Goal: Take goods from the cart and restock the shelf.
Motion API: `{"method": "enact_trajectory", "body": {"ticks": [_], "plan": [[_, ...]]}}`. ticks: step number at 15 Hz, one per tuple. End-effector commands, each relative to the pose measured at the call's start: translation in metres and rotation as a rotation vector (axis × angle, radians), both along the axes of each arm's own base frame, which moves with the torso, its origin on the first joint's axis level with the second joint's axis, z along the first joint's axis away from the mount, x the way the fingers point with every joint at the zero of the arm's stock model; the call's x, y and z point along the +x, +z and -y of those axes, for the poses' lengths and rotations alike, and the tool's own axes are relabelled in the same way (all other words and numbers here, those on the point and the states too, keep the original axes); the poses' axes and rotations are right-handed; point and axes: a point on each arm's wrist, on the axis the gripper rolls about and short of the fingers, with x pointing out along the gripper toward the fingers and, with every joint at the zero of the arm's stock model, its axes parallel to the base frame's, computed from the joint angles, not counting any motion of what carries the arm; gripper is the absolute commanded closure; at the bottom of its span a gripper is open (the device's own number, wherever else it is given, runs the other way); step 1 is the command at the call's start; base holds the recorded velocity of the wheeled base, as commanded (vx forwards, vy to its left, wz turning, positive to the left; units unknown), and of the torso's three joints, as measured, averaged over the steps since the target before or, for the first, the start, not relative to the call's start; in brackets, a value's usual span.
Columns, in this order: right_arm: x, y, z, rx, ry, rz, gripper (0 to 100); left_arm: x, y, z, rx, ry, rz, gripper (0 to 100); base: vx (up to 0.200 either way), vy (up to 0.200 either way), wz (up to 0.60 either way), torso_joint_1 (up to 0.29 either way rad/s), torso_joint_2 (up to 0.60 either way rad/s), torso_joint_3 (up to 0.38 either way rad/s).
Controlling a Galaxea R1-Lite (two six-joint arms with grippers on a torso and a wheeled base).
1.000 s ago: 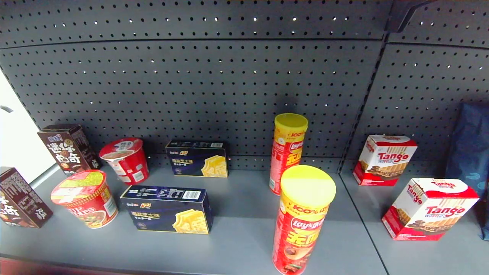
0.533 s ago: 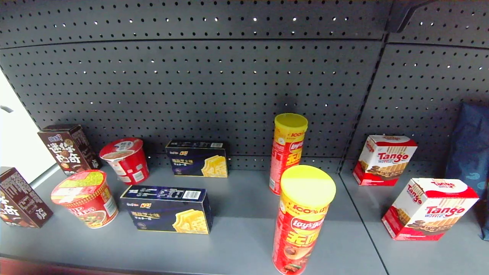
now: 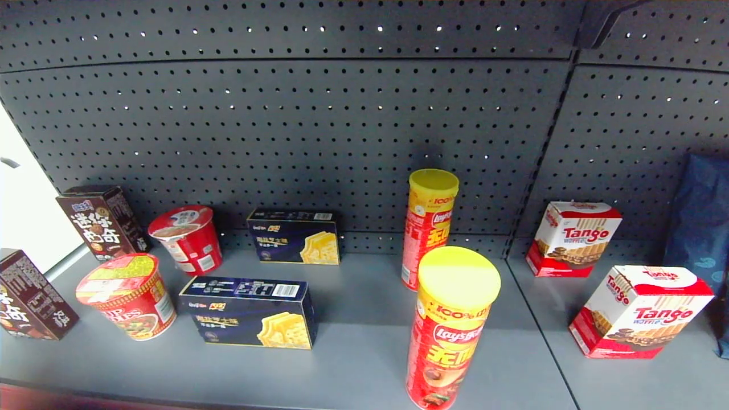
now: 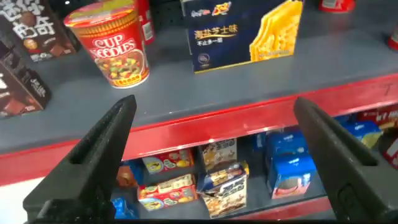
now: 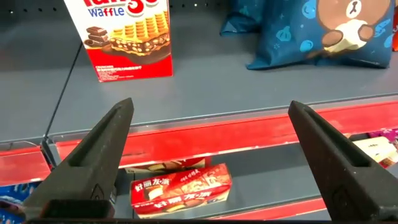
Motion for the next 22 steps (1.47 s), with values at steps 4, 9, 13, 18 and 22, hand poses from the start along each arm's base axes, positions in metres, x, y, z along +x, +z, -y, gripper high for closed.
{"method": "enact_trajectory", "body": {"ticks": [4, 9, 13, 18, 22], "plan": [[0.000, 0.000, 0.000, -0.001, -0.014, -0.005, 0, -0.001, 0.000, -0.008, -0.008, 0.379, 0.050, 0, 0.000, 0.000, 0.00, 0.000, 0.00, 0.000], [0.000, 0.000, 0.003, -0.006, -0.121, -0.002, 0, 0.000, -0.001, -0.007, 0.033, 0.334, 0.058, 0, 0.000, 0.000, 0.00, 0.000, 0.00, 0.000], [0.001, 0.000, -0.003, 0.007, 0.135, -0.006, 0, 0.000, -0.006, 0.000, 0.058, 0.023, 0.005, 0, 0.000, 0.000, 0.00, 0.000, 0.00, 0.000], [0.001, -0.001, 0.001, 0.023, -0.078, 0.006, 0, 0.000, -0.006, 0.000, 0.052, 0.025, 0.016, 0, 0.000, 0.000, 0.00, 0.000, 0.00, 0.000], [0.001, -0.008, -0.003, 0.009, 0.228, 0.006, 0, 0.000, -0.006, 0.000, 0.052, 0.023, 0.018, 0, 0.000, 0.000, 0.00, 0.000, 0.00, 0.000]]}}
